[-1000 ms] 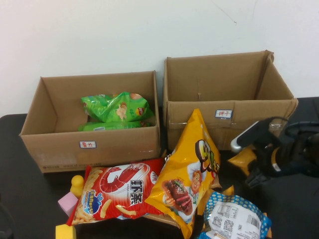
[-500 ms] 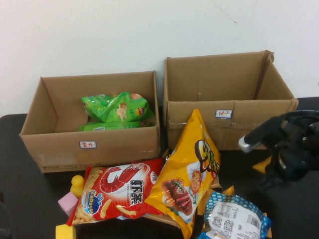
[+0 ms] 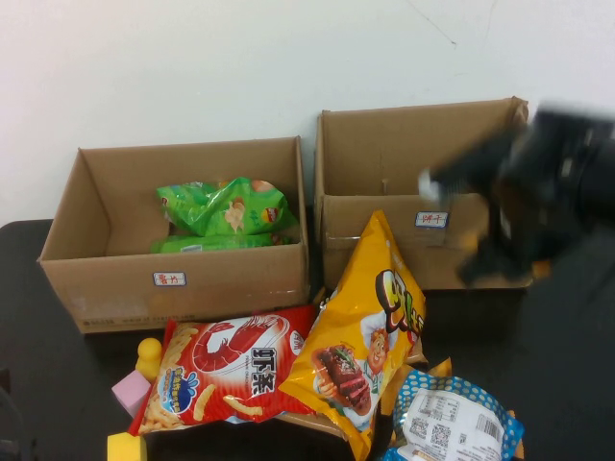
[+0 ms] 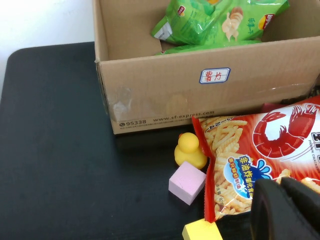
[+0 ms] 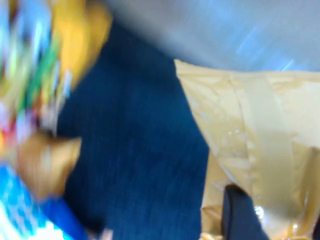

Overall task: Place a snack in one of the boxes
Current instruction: Place the biscuit in the biscuit box

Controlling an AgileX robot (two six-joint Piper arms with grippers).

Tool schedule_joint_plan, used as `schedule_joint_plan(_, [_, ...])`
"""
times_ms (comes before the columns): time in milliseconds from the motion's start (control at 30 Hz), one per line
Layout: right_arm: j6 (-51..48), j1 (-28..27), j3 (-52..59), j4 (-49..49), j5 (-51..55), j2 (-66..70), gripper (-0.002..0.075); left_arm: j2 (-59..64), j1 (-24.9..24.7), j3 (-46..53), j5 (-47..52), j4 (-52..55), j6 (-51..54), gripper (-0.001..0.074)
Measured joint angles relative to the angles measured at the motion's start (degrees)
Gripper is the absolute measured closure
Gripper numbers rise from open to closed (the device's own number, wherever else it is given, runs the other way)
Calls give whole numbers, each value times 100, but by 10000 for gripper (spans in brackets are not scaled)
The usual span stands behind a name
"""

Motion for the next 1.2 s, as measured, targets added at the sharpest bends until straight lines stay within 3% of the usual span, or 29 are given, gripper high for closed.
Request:
schedule_joint_plan(133, [0,0,-933,-42,-37,-30,441,0,0,0,0,-25,0,736])
schedule_joint_plan(300, [491,0,-1381,-297,-1511,-16,441,0,0,0,-13,-46,0,736])
schedule_joint_plan(400, [1425,0,-1404,-984,-2317,181,441,0,0,0,-1,-57,0,736])
schedule_joint_plan(533, [3346,-27,-1404,-2555,-2518,713,432,0,0,0,68,-57,0,736])
schedule_joint_plan(633, [4843,-179,-1404,-3263,-2567,1127,358,0,0,0,70,-57,0,736])
schedule_joint_plan(733, [5465,-414,-1404,-3113,-2617,1355,273,0,0,0,83,-109,0,736])
schedule_joint_plan(867, [4837,-710,-1417,-1723,-2639,1385,247,0,0,0,83,-153,0,736])
schedule_joint_plan(1000, [2906,-783,-1585,-95,-2102,1210,246,0,0,0,83,-166,0,736])
schedule_joint_plan(1200, [1239,-760,-1841,852,-460,606,246,0,0,0,83,-209,0,736])
